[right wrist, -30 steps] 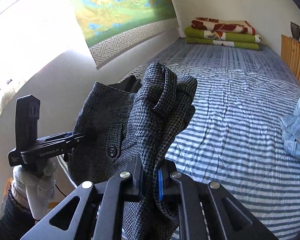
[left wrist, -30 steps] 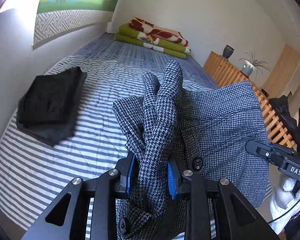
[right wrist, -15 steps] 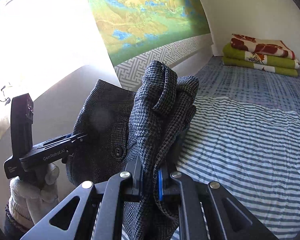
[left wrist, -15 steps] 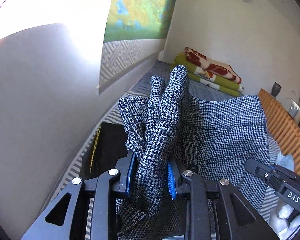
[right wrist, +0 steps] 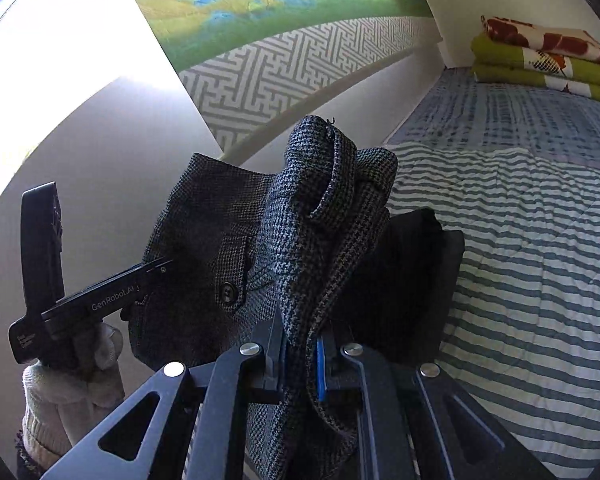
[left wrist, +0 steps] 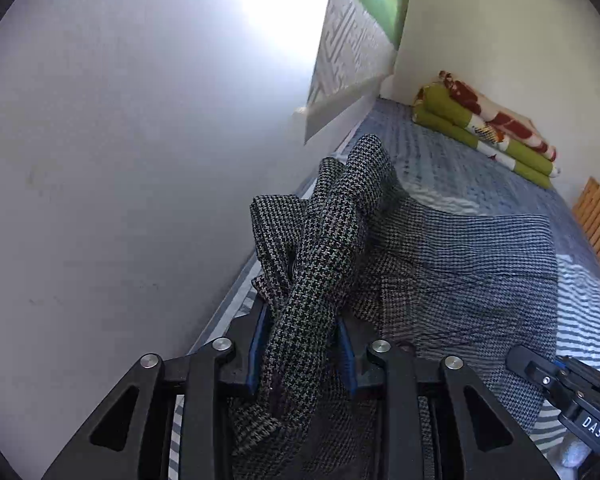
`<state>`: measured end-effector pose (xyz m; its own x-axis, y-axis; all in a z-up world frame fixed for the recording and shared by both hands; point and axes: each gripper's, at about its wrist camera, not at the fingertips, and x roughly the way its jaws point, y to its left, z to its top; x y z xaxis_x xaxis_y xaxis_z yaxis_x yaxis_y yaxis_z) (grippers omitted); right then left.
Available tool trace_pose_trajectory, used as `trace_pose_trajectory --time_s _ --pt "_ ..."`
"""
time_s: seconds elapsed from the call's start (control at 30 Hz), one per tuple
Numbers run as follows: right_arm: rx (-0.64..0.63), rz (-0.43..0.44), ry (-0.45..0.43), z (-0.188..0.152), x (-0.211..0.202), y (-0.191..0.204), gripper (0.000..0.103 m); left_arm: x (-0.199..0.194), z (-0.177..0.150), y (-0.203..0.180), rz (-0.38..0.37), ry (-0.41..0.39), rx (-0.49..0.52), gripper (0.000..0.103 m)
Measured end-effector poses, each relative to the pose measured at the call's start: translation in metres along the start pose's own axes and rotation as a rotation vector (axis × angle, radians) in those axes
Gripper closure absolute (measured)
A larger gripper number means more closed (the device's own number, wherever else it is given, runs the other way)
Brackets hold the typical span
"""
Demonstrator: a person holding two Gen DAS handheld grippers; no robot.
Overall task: Organize objects
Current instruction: 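Lift the grey shorts with both tools and carry them onto the dark garment stack, then lay the shorts on the stack and open both tools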
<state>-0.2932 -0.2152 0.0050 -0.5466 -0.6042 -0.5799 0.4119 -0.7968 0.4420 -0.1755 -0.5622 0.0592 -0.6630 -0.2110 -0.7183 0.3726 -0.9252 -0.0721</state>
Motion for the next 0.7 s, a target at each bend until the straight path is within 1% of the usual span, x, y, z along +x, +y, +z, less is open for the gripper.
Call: trace_pose_trajectory --time_s 0.03,0.07,0.1,0.13,0.17,0.2,0.27,0.33,0.4,0.43,0.5,0.57,0.63,0.7 --pt "-0.001 -0.019 0.014 0.0 0.012 -0.006 0.091 0.014 -0.004 0.002 0.029 0.033 0.005 0.06" --pt "-0.016 -0.055 0.043 -0.007 0.024 -0.008 0.084 0.024 -0.005 0.005 0.052 0.044 0.014 0.06" --pt "-0.027 -0.108 0.084 -0.011 0.037 -0.011 0.082 0.027 -0.008 0.007 0.084 0.027 0.012 0.06" --pt "-0.029 -0.162 0.114 -0.015 0.045 -0.018 0.081 0.026 -0.01 0.011 0.105 0.002 -0.001 0.057" --pt "-0.027 -0.197 0.133 -0.018 0.049 -0.024 0.078 0.021 -0.011 0.014 0.108 -0.023 -0.014 0.055" --pt "-0.017 -0.203 0.134 -0.02 0.047 -0.03 0.072 0.014 -0.011 0.017 0.107 -0.048 -0.028 0.055" --pt "-0.007 -0.213 0.085 -0.023 0.029 -0.037 0.062 -0.002 -0.016 0.02 0.095 -0.083 -0.037 0.055" --pt "-0.022 -0.225 0.028 -0.027 0.009 -0.033 0.062 -0.012 -0.023 0.015 0.042 -0.078 -0.027 0.055" --pt "-0.057 -0.179 -0.023 -0.034 -0.013 -0.02 0.062 -0.018 -0.036 0.001 0.004 -0.057 -0.015 0.055" --pt "-0.077 -0.151 -0.032 -0.038 -0.02 -0.013 0.062 -0.018 -0.043 -0.003 -0.011 -0.046 -0.01 0.055" --pt "-0.124 -0.112 -0.013 -0.05 -0.028 0.003 0.062 -0.019 -0.064 -0.018 -0.02 -0.007 -0.023 0.055" --pt "-0.172 -0.12 0.048 -0.064 -0.023 0.016 0.062 -0.01 -0.087 -0.024 -0.018 0.059 -0.053 0.055" --pt "-0.208 -0.166 0.141 -0.078 -0.013 0.023 0.062 -0.004 -0.112 -0.028 -0.005 0.126 -0.088 0.055" --pt "-0.236 -0.211 0.216 -0.094 -0.008 0.021 0.062 0.001 -0.135 -0.033 -0.008 0.185 -0.112 0.055"
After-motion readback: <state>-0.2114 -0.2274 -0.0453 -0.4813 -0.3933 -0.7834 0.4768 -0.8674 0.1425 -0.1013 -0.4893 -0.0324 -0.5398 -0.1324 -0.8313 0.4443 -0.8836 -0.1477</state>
